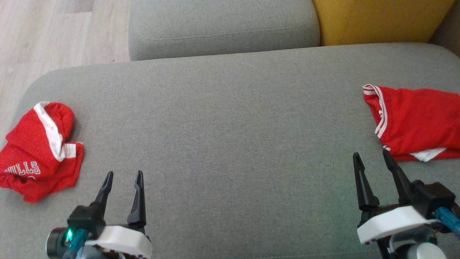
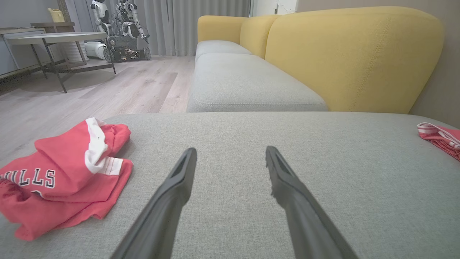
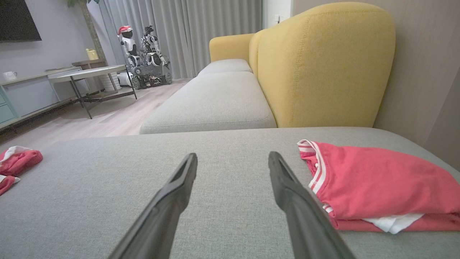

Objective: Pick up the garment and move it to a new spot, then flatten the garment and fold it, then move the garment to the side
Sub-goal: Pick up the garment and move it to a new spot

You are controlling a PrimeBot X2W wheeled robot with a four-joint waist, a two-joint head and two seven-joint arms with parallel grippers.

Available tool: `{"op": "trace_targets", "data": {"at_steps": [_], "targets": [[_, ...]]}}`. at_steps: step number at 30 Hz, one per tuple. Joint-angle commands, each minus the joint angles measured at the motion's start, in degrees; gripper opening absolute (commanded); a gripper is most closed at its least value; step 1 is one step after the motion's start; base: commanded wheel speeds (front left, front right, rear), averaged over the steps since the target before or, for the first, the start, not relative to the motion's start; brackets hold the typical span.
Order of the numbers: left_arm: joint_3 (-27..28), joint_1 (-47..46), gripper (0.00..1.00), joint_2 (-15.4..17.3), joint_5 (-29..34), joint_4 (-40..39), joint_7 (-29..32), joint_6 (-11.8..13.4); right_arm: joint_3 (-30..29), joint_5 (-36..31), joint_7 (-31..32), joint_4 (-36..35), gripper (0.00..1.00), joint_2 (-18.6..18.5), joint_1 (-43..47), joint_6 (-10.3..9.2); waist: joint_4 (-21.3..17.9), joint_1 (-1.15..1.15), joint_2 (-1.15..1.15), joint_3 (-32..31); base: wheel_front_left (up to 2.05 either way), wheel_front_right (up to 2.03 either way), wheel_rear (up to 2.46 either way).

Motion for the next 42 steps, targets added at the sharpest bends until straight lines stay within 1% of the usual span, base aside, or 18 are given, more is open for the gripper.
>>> {"op": "trace_targets", "data": {"at_steps": [1,9,13,16,23,32,36,42], "targets": [[1.88,-1.73,1.00,1.03,-0.58,-2.03,-0.09,0.47,1.22,0.41,0.16,-2.15,1.00,-0.24,-1.68,-0.05,0.05,0.00,0.00,0.04,0.00,0.00,0.00],[1.75,-2.07,1.00,0.95,-0.93,-1.81,-0.20,0.64,1.05,0.75,0.23,-2.00,1.00,-0.24,-1.62,-0.05,0.51,0.00,0.00,0.13,0.00,0.00,0.00],[1.54,-2.80,1.00,0.57,-1.10,-1.55,-0.45,0.61,0.71,1.15,0.10,-2.08,1.00,-0.24,-1.58,-0.05,1.86,0.00,0.00,0.28,0.00,0.00,0.00],[1.36,-3.68,1.00,0.06,-1.17,-1.44,-0.74,0.62,0.70,1.20,0.11,-2.35,1.00,-0.24,-1.19,-0.05,4.10,0.00,0.00,0.31,0.00,0.00,0.00],[0.88,-6.00,1.00,-1.31,-1.62,-0.45,-1.57,-0.27,0.97,2.49,0.09,-2.82,1.00,-0.24,-0.29,-0.05,11.49,0.00,0.00,0.08,0.00,0.00,0.00],[1.04,-6.65,1.00,-1.80,-1.16,0.47,-2.15,-0.99,1.80,2.85,-0.01,-2.59,1.00,-0.24,-0.30,-0.05,18.99,0.00,0.00,-0.66,0.00,0.00,0.00],[1.43,-6.46,1.00,-1.56,-1.05,0.48,-2.22,-1.22,1.98,2.88,-0.05,-2.40,1.00,-0.24,-0.42,-0.05,20.21,0.00,0.00,-0.64,0.00,0.00,0.00],[1.85,-6.36,1.00,-1.46,-0.81,0.52,-2.27,-1.34,2.13,2.69,-0.10,-2.06,1.00,-0.24,-0.43,-0.05,20.69,0.00,0.00,-0.60,0.00,0.00,0.00]]}}
